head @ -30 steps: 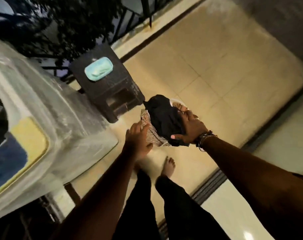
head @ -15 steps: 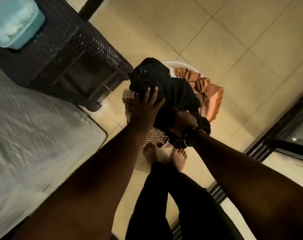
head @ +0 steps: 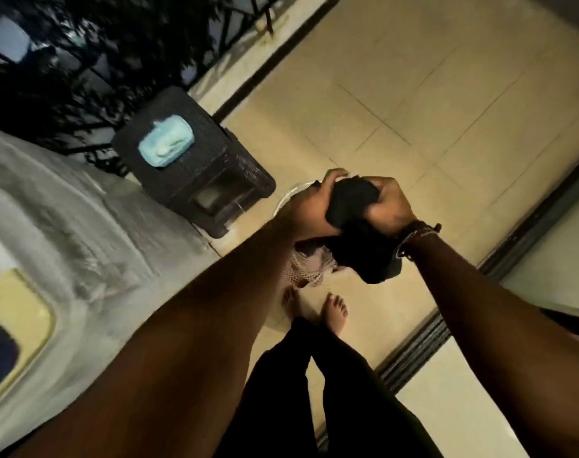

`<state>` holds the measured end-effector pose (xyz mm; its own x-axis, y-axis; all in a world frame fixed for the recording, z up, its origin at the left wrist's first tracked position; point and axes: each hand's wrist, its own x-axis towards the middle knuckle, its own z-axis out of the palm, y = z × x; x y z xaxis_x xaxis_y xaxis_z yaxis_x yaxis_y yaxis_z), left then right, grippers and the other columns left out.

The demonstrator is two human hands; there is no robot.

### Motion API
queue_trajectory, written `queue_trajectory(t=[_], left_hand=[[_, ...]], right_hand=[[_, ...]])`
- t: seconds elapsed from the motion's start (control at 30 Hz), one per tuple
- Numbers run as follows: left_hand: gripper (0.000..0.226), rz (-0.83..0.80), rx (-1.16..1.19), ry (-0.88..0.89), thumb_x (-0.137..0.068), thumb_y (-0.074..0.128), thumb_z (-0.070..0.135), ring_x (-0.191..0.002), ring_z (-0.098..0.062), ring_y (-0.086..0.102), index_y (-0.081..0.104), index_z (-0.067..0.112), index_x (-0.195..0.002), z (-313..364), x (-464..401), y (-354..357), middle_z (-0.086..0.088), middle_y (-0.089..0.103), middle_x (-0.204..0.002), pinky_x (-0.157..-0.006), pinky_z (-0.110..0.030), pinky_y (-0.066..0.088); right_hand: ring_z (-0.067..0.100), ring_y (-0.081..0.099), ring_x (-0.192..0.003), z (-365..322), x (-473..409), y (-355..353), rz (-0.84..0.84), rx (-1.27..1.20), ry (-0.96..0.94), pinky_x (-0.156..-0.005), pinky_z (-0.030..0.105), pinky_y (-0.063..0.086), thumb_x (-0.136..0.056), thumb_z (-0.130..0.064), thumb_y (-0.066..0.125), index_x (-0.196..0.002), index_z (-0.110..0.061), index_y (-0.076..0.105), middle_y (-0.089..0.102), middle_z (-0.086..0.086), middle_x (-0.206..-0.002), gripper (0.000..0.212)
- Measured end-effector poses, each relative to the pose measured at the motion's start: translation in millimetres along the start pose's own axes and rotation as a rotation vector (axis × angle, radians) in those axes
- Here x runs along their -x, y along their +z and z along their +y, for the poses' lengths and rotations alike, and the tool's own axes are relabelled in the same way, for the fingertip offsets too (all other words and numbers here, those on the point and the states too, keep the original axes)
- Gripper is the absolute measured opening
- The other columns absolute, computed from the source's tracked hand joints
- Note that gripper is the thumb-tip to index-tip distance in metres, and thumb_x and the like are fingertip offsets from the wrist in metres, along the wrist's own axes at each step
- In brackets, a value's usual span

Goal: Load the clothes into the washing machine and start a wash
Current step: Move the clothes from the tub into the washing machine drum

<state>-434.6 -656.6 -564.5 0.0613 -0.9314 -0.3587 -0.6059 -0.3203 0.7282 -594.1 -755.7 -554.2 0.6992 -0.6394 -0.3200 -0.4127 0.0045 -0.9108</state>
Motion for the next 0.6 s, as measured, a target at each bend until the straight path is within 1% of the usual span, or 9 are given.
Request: queue_trajectory(t=[0.07,0.1,0.17,0.27,0.33,0.4,0.47,0.53,0.6], left_hand=[[0.105,0.001,0.104,0.042,-0.064,0.081,0.033,-0.102,-0.017,0.070,0.024,0.032,-0.152,43.4,10.2,-41.4,-0.004,0.073,-0.109,-0.086,-0.033,0.057],[0.095,0.038,0.124,0.079,-0.063,0.078,0.034,-0.106,-0.007,0.066,0.038,0.024,-0.148,65.7,18.8,-63.3,0.000,0.071,-0.114,-0.091,-0.028,0.054],[0.059,0.150,0.083,0.151,-0.064,0.069,0.037,-0.094,0.010,0.059,0.065,0.010,-0.117,110.1,36.6,-108.7,0.007,0.069,-0.099,-0.081,-0.016,0.049],[0.014,0.341,0.053,0.208,-0.071,0.067,0.014,-0.067,0.014,0.054,0.061,0.008,-0.082,161.6,62.9,-169.9,0.010,0.059,-0.071,-0.061,-0.013,0.039],[0.017,0.471,0.042,0.224,-0.069,0.067,0.014,-0.066,0.003,0.053,0.060,0.002,-0.078,181.2,83.1,-201.8,-0.002,0.061,-0.070,-0.059,-0.024,0.037],[0.016,0.548,0.072,0.238,-0.067,0.069,0.014,-0.072,-0.004,0.057,0.063,0.006,-0.079,188.4,103.5,-228.7,-0.010,0.067,-0.075,-0.061,-0.029,0.041],[0.020,0.631,0.116,0.251,-0.066,0.072,0.010,-0.080,-0.004,0.061,0.065,0.017,-0.084,192.3,132.1,-251.1,-0.003,0.071,-0.082,-0.067,-0.027,0.047],[0.029,0.720,0.211,0.262,-0.066,0.074,0.003,-0.086,-0.001,0.061,0.067,0.013,-0.092,193.2,158.6,-270.5,0.002,0.071,-0.089,-0.075,-0.027,0.050],[0.030,0.820,0.280,0.272,-0.067,0.071,-0.002,-0.085,0.003,0.062,0.068,0.005,-0.096,191.7,188.3,-286.4,0.002,0.071,-0.091,-0.078,-0.025,0.051]], right_hand=[[0.015,0.066,-0.073,-51.1,9.4,-20.9,0.007,-0.040,-0.108,-0.071,0.039,0.054,-0.073,0.012,0.064,-0.077,-0.016,0.071,0.071,-0.003,-0.074,0.029],[0.020,0.068,-0.074,-80.8,14.8,-28.0,0.008,-0.077,-0.174,-0.073,0.045,0.057,-0.072,0.011,0.064,-0.078,-0.013,0.073,0.073,0.001,-0.076,0.026],[0.021,0.072,-0.077,-140.7,22.4,-38.0,-0.016,-0.188,-0.302,-0.078,0.040,0.059,-0.070,0.008,0.064,-0.082,-0.010,0.075,0.076,0.003,-0.080,0.024],[0.018,0.070,-0.088,-221.6,29.1,-50.6,-0.051,-0.288,-0.427,-0.086,0.033,0.054,-0.067,-0.009,0.069,-0.097,-0.001,0.071,0.075,0.005,-0.091,0.032],[0.024,0.063,-0.100,-261.2,34.6,-57.6,-0.080,-0.354,-0.471,-0.093,0.037,0.050,-0.065,-0.016,0.071,-0.113,0.003,0.062,0.067,0.014,-0.105,0.052],[0.025,0.058,-0.111,-284.2,38.3,-58.3,-0.142,-0.424,-0.487,-0.099,0.039,0.046,-0.072,-0.020,0.073,-0.123,-0.004,0.054,0.061,0.014,-0.117,0.057],[0.024,0.057,-0.121,-298.7,42.8,-47.9,-0.214,-0.424,-0.482,-0.107,0.038,0.044,-0.078,-0.032,0.078,-0.131,-0.011,0.052,0.060,0.012,-0.129,0.064],[0.017,0.063,-0.112,-307.3,47.2,-28.4,-0.298,-0.388,-0.390,-0.100,0.032,0.049,-0.065,-0.054,0.087,-0.125,-0.013,0.058,0.067,0.004,-0.120,0.079],[0.015,0.066,-0.106,-315.3,47.3,5.0,-0.405,-0.345,-0.309,-0.094,0.032,0.052,-0.050,-0.060,0.092,-0.122,-0.012,0.061,0.071,0.001,-0.114,0.092]])
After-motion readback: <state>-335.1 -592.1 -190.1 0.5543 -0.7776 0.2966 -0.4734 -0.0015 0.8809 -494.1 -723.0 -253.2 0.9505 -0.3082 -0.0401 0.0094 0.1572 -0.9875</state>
